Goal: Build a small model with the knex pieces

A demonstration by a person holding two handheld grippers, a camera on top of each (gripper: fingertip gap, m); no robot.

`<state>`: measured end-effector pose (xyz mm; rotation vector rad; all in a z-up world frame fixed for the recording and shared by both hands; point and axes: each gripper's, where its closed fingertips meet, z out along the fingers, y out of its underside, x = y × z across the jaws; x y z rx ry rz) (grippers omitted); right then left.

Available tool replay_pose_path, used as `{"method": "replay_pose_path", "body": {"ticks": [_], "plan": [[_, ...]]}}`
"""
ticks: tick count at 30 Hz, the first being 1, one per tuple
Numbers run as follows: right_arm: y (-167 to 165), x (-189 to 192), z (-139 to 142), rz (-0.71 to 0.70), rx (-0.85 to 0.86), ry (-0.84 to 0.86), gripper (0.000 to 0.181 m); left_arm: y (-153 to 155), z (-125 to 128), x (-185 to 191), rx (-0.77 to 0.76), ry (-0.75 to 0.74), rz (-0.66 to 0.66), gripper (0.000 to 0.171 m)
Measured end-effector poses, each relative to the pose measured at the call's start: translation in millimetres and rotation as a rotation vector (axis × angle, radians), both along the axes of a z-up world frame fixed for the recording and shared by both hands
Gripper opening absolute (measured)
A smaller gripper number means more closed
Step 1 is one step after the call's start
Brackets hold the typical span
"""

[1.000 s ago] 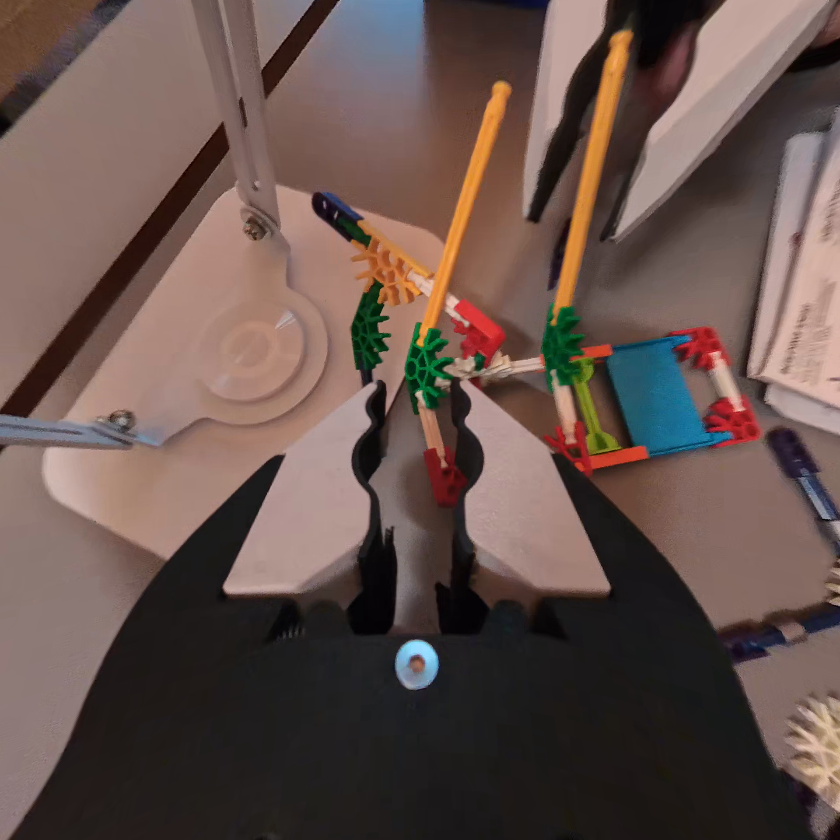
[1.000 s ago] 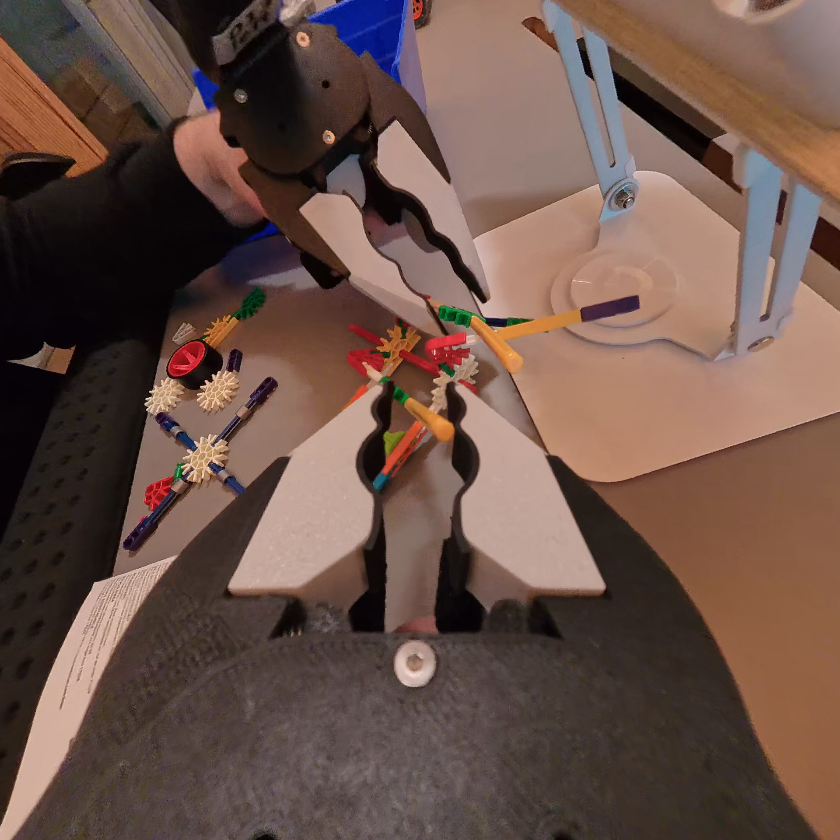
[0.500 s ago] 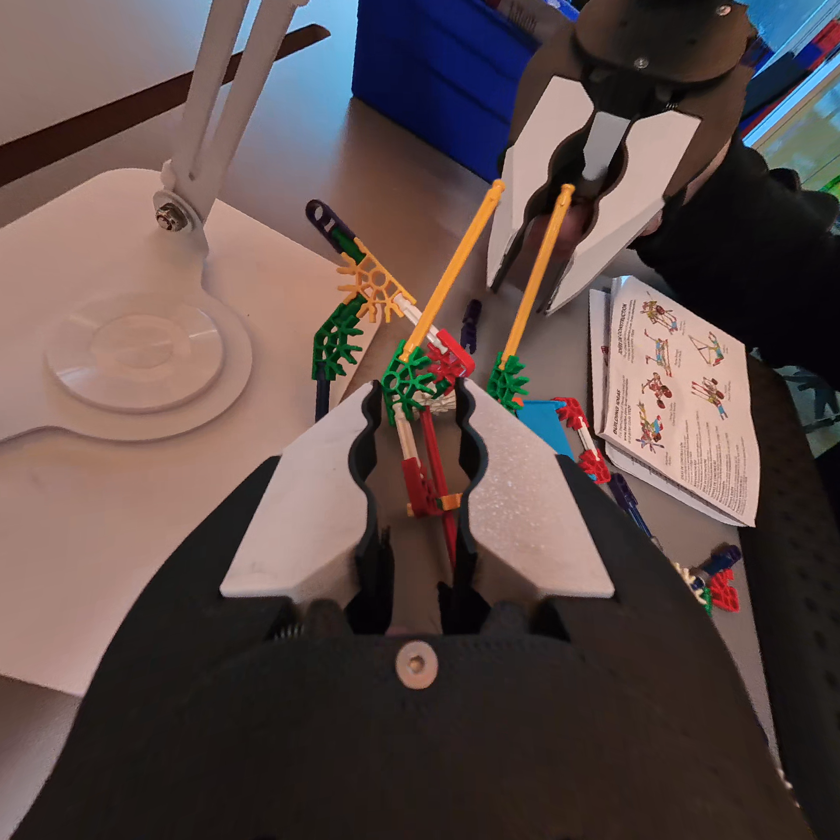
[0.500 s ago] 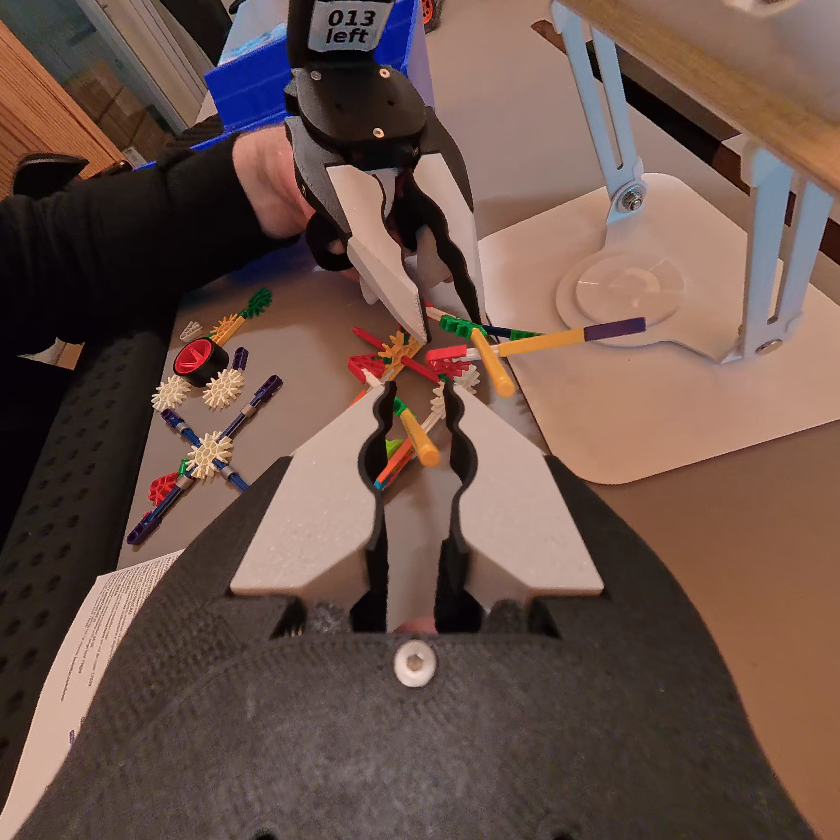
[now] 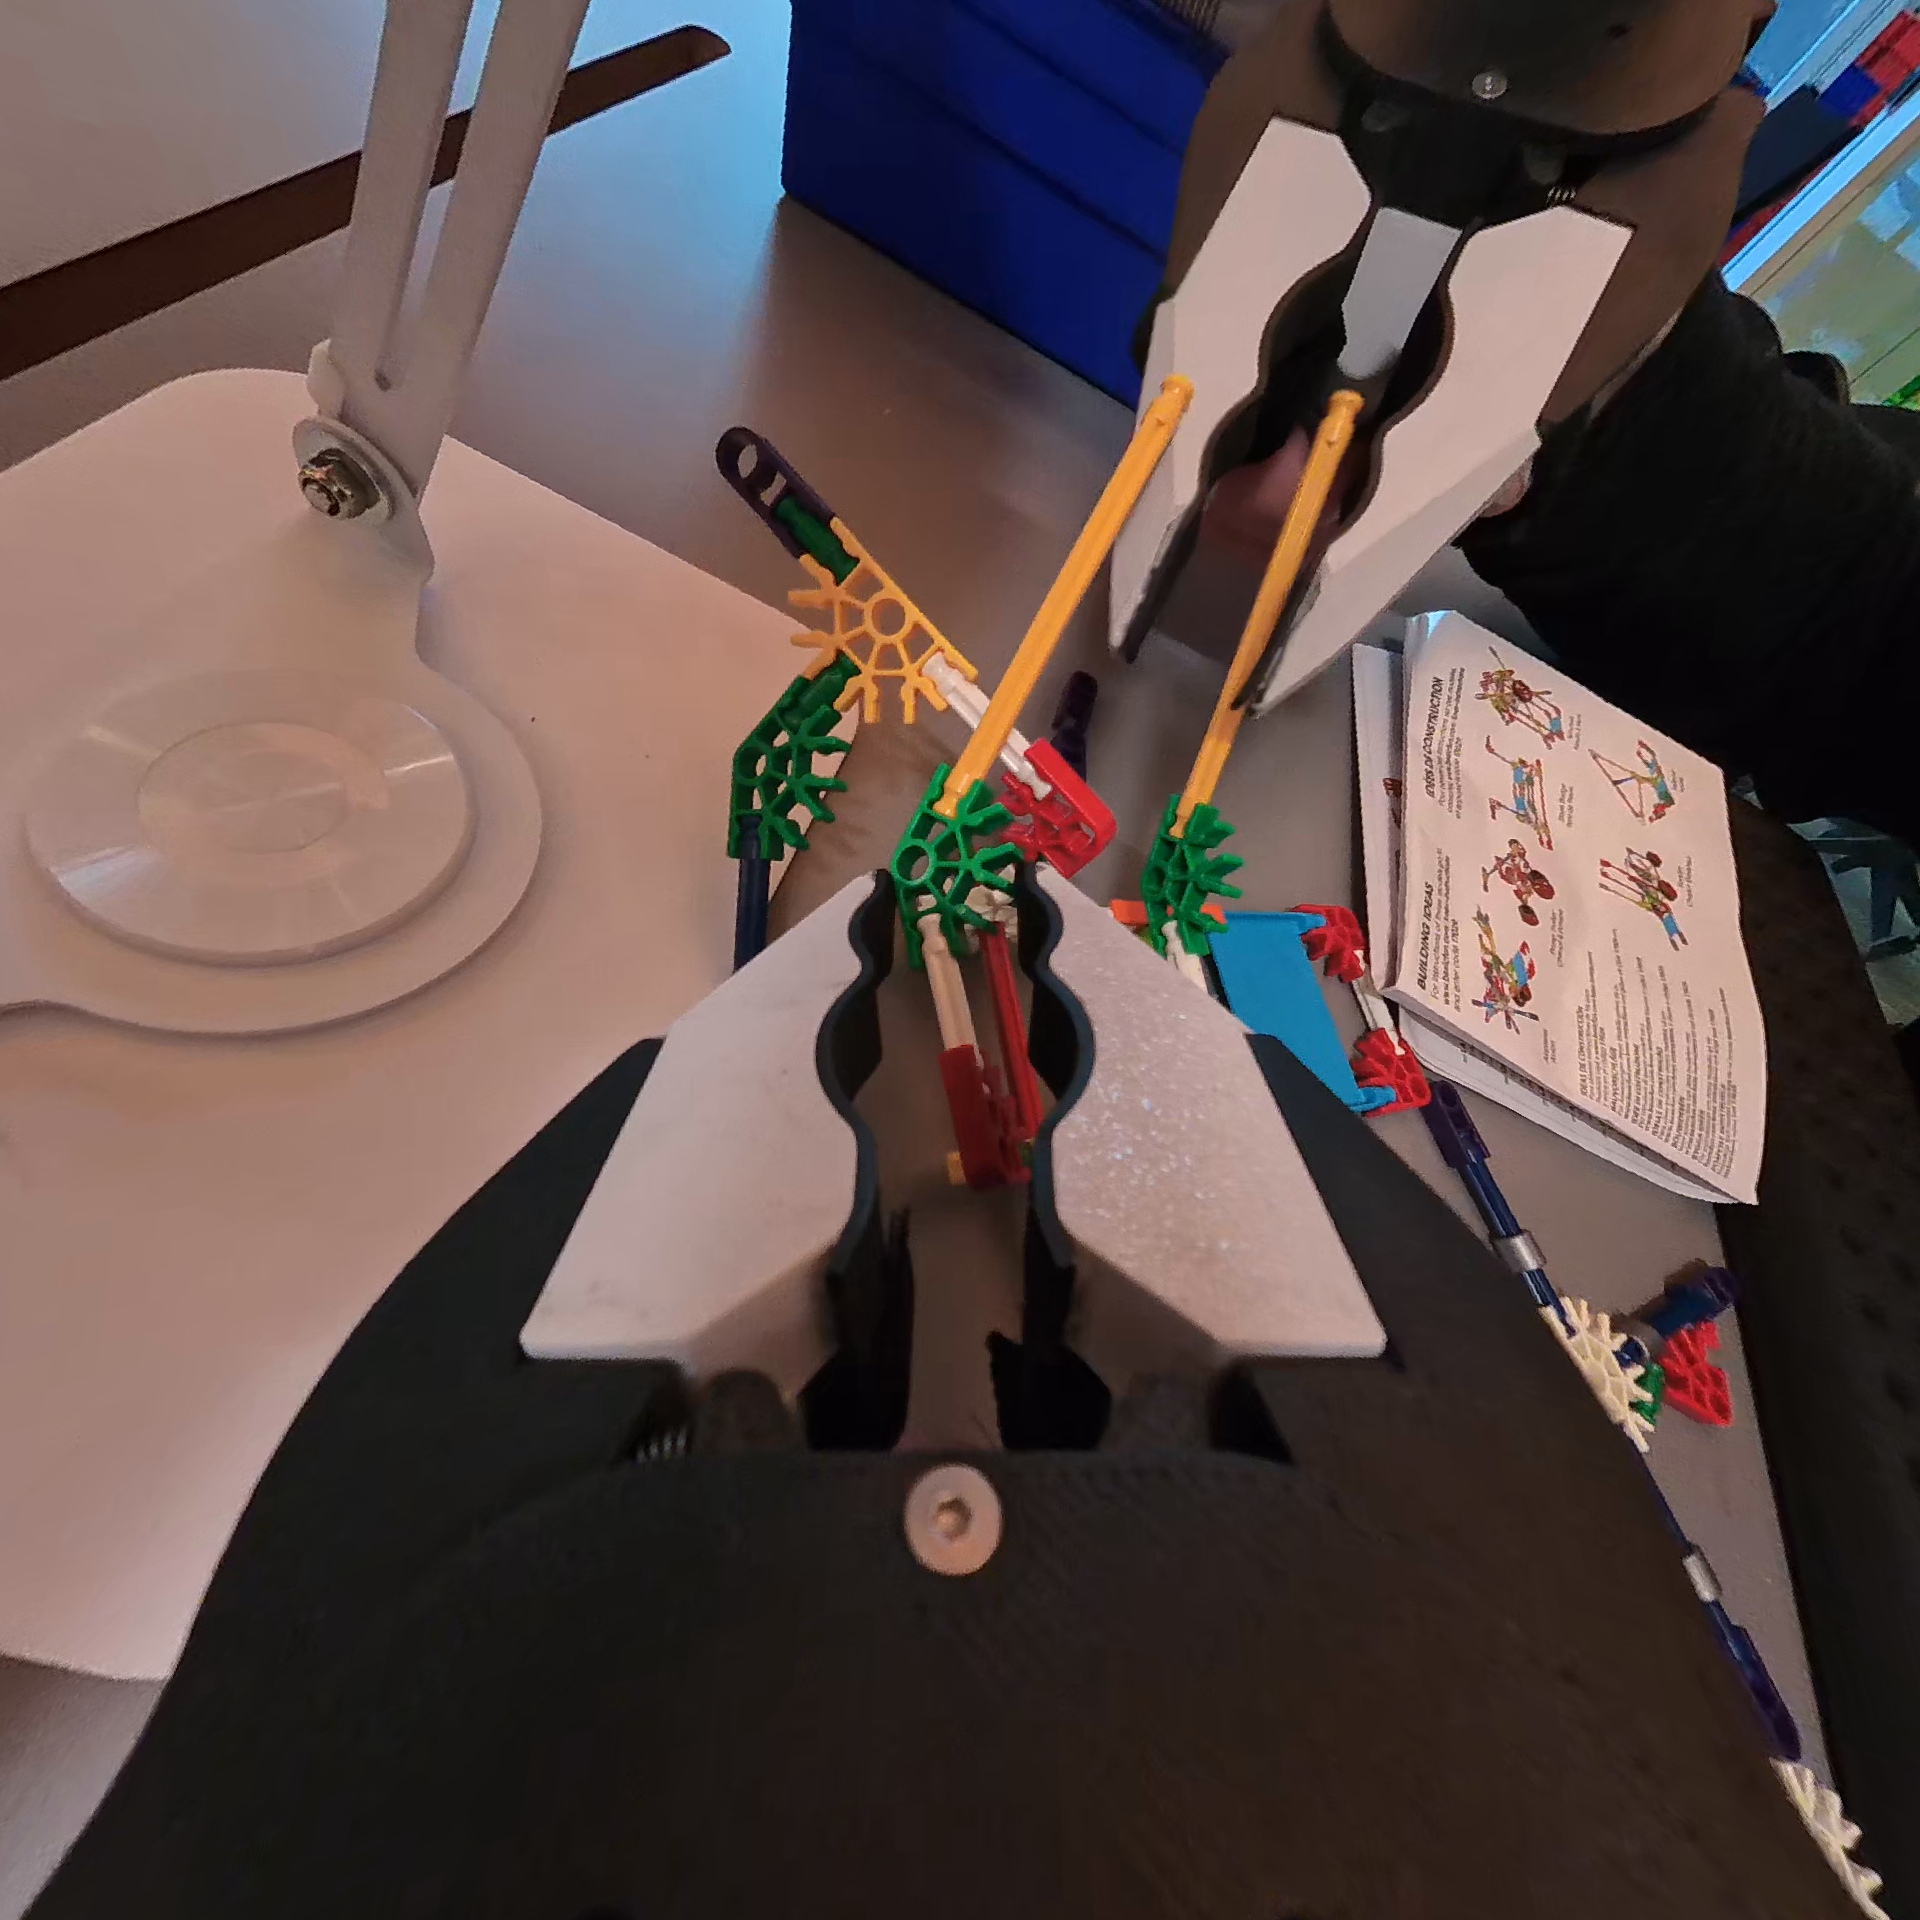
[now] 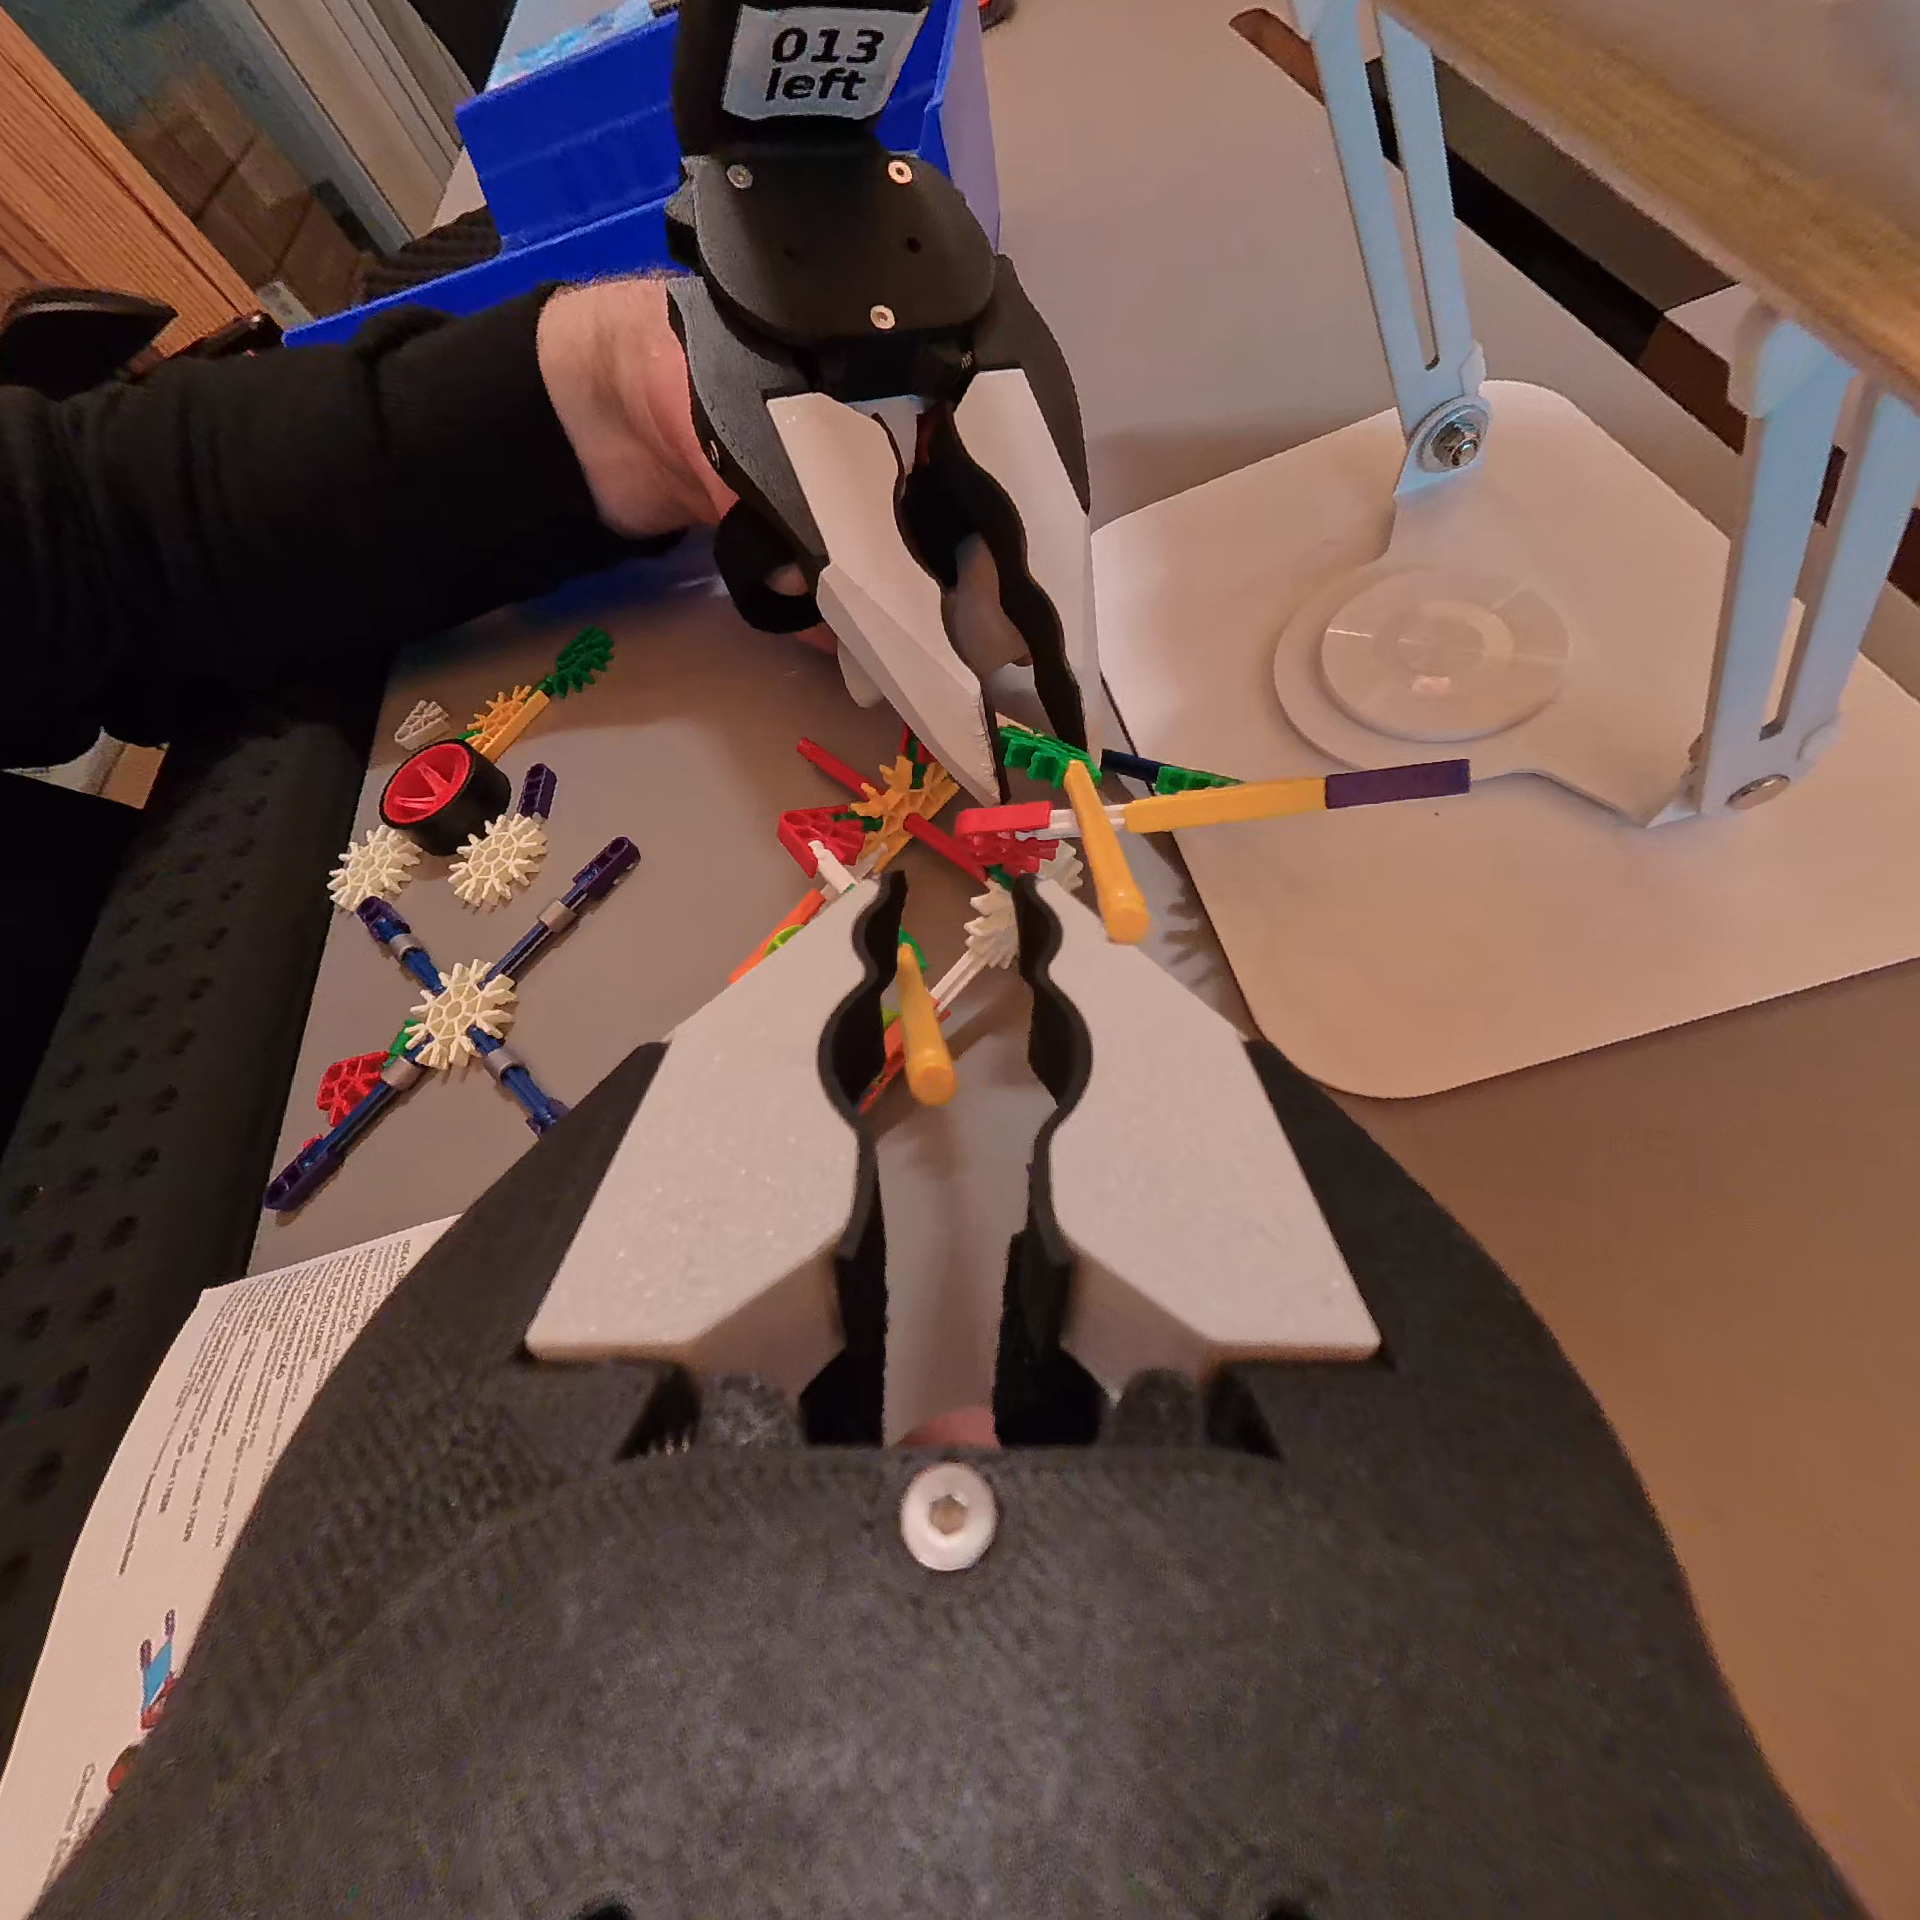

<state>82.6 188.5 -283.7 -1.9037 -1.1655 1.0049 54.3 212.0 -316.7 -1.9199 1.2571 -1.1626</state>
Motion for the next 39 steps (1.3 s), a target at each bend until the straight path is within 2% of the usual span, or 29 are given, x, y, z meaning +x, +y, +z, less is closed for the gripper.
{"method": "replay_pose_path", "body": {"ticks": [15, 24, 27, 33, 39], "plan": [[18.9, 18.9, 1.4, -0.081, 0.176, -0.131, 0.026, -4.4, -3.8, 7.3, 0.078, 0.042, -0.014, 0.021], [28.3, 19.6, 7.8, -0.136, 0.229, -0.113, 0.029, -13.6, -6.5, 14.1, 0.134, 0.073, -0.053, 0.017], [30.2, 16.4, 9.4, -0.148, 0.261, -0.103, 0.024, -16.0, -6.6, 15.4, 0.144, 0.074, -0.063, 0.017], [36.5, 15.1, 11.9, -0.202, 0.268, -0.089, 0.018, -22.4, -6.8, 19.7, 0.167, 0.081, -0.089, 0.017], [40.6, 13.9, 11.5, -0.239, 0.248, -0.074, 0.021, -28.7, -8.8, 23.7, 0.18, 0.097, -0.11, 0.017]]}}
